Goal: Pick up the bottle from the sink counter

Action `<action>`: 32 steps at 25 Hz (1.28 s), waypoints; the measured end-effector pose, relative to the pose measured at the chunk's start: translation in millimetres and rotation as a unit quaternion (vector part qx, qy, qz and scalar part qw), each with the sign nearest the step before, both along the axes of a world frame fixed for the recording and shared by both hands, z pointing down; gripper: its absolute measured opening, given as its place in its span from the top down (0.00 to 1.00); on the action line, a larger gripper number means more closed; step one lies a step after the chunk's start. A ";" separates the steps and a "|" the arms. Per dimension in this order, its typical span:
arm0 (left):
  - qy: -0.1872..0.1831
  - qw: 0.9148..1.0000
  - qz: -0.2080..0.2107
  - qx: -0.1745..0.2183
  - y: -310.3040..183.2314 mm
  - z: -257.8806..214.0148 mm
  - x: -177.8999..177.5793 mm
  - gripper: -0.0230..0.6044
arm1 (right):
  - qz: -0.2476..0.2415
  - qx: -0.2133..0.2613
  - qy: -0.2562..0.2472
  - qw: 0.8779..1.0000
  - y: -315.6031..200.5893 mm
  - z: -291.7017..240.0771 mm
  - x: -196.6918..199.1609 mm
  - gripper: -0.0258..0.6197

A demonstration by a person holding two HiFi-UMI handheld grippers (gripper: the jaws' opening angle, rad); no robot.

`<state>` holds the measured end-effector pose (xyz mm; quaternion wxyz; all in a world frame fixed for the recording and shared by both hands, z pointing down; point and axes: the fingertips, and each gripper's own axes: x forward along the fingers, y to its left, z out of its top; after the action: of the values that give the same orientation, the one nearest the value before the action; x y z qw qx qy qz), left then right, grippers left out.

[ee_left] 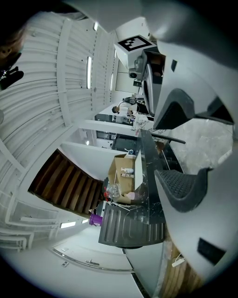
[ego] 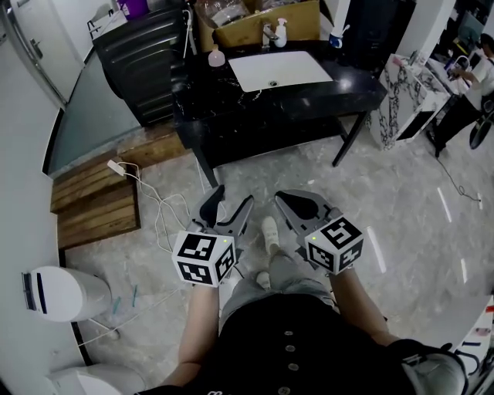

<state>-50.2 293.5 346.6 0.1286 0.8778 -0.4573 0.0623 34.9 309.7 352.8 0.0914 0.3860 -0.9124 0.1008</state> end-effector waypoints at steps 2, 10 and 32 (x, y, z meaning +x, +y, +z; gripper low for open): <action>-0.002 1.000 -0.005 -0.002 -7.9 2.1 -2.7 0.54 | 0.000 0.000 -0.002 1.000 -9.0 1.4 -1.0 0.96; -0.006 0.999 -0.032 -0.009 -49.6 5.9 -16.4 0.54 | -0.008 0.001 -0.006 1.000 -58.0 1.5 -4.1 0.96; -0.044 0.996 -0.071 -0.013 -253.3 9.8 -15.2 0.52 | -0.061 -0.006 -0.021 0.998 -266.0 10.2 -2.9 0.96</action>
<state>-65.4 40.2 356.3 0.1239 0.8377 -0.5229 0.0974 32.0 43.7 363.0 0.0803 0.3272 -0.9352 0.1088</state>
